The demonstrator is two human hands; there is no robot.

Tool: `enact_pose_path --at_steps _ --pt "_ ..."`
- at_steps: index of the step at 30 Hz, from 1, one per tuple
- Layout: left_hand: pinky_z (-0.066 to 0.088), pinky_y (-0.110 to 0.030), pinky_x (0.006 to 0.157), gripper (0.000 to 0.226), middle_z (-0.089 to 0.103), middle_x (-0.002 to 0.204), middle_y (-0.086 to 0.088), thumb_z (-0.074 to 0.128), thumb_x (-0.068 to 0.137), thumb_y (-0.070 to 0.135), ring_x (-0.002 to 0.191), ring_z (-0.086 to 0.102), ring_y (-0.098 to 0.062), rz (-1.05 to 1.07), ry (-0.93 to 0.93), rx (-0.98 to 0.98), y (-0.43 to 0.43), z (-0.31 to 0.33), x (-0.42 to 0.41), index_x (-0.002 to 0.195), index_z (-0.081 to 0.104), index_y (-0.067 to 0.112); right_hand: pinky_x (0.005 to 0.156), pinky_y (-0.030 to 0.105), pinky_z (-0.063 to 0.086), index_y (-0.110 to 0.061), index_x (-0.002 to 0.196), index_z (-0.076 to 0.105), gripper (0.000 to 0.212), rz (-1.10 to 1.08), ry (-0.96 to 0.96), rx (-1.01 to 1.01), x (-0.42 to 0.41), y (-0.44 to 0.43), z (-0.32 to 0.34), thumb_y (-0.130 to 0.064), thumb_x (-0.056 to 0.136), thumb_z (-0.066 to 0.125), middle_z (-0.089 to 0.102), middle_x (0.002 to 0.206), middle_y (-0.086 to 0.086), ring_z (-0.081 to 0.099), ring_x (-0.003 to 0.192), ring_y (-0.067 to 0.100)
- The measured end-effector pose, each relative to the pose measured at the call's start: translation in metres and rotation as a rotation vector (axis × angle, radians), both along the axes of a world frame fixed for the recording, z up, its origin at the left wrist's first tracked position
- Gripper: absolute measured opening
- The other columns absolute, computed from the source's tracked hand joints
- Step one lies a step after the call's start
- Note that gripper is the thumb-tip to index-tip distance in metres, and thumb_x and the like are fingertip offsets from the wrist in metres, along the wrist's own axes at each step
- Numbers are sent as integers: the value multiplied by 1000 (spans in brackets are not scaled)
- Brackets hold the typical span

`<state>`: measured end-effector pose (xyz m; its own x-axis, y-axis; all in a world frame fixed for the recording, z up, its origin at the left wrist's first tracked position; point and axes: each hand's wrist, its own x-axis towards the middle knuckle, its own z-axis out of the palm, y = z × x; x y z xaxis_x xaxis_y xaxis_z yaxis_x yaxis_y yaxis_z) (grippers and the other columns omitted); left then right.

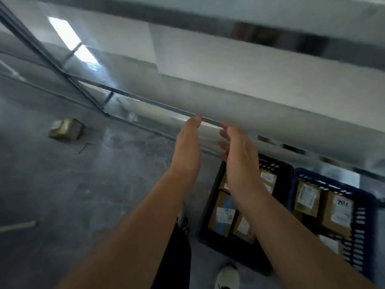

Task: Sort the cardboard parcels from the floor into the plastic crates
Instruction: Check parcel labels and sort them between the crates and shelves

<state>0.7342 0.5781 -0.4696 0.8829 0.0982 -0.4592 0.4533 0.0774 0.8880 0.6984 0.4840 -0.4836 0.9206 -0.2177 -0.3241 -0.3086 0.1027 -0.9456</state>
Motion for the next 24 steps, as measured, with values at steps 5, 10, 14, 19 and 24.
enact_pose_path --at_steps 5,10,14,19,24 --pt "34 -25 103 40 51 133 20 39 105 37 117 48 3 102 -165 20 61 142 -36 142 54 35 115 49 51 -27 141 67 62 102 -76 -84 -18 50 139 -58 95 39 69 129 -10 64 126 15" --pt "38 -26 100 40 53 131 15 38 107 36 117 50 -3 250 -278 -9 148 240 -68 143 54 33 122 50 46 -35 154 56 61 240 -141 -80 -39 136 247 -58 100 39 58 155 -9 56 142 14" --pt "40 -23 95 39 57 128 17 35 108 37 120 50 -5 321 -302 0 225 268 -90 141 56 32 122 49 46 -32 157 51 53 359 -194 -121 -46 216 276 -52 111 35 55 158 -7 54 144 15" --pt "37 -29 97 42 54 146 7 36 105 39 136 45 -14 407 -230 6 349 268 -100 139 59 31 122 45 46 -34 146 57 40 409 -199 -95 -48 329 283 -45 114 35 59 151 -8 55 141 14" --pt "44 -4 61 36 63 104 19 33 107 31 82 62 15 490 -233 -7 477 262 -107 119 67 30 107 43 54 -45 111 64 24 478 -148 -88 -47 459 278 -45 111 40 70 119 -6 66 119 22"
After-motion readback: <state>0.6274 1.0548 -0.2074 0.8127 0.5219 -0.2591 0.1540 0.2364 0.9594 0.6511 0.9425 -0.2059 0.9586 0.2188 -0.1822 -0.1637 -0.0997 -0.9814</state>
